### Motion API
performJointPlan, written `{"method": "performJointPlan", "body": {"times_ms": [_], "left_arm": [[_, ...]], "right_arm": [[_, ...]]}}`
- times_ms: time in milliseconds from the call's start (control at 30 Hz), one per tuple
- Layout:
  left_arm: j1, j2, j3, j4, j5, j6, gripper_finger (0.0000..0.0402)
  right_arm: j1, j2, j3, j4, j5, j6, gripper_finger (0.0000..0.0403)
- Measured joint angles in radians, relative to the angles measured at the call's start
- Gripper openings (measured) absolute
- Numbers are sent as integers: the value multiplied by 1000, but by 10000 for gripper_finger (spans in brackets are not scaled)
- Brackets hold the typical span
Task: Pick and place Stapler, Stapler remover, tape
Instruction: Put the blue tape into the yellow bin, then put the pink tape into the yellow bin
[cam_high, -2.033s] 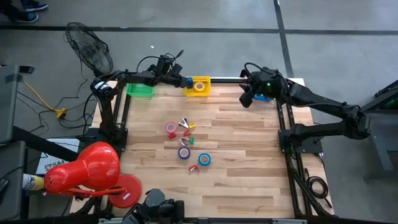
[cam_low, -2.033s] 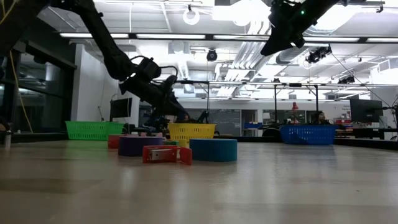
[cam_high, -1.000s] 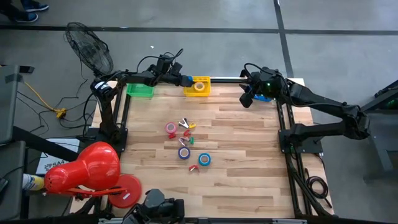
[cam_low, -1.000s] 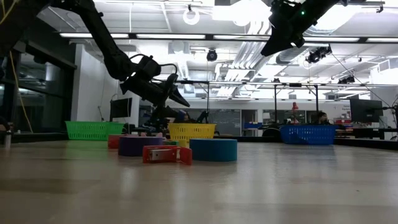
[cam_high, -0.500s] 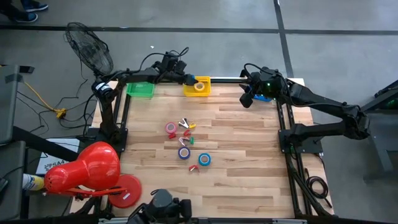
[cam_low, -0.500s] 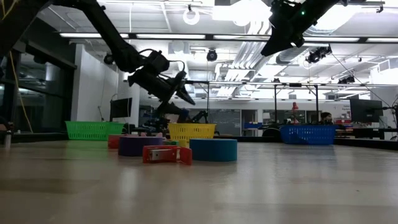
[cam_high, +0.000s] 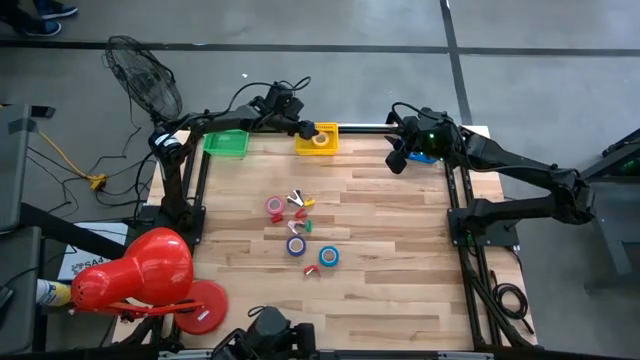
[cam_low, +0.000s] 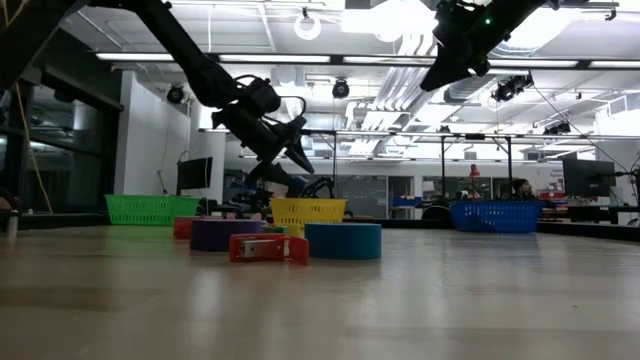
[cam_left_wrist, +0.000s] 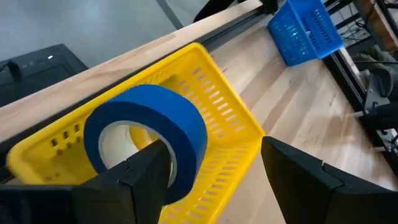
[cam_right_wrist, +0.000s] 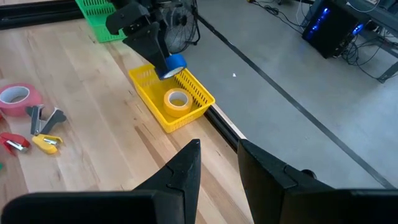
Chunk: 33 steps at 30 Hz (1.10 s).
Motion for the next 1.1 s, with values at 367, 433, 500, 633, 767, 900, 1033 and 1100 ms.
{"method": "performJointPlan", "body": {"times_ms": [367,433,500,633,767,900,1033,1100], "left_arm": [[-15,0,7,-69,-87,17,243],[-13,0,7,-67,-94,19,243],[-13,0,7,-66,-97,12,243],[-13,0,7,-66,-90,29,243],[-13,-9,7,-69,-61,63,243],[-13,-46,7,-90,-62,104,243],[-13,-90,7,-185,-71,177,243],[-13,-112,7,-258,-71,225,243]], "right_arm": [[0,0,0,-36,4,-8,99],[0,0,0,-38,6,-8,99],[0,0,0,-43,6,-8,99],[0,0,0,-44,5,-8,99],[0,0,0,-44,5,-8,99],[0,0,0,-54,4,-8,99],[0,0,0,-71,4,-7,99],[0,0,0,-80,4,0,99]]}}
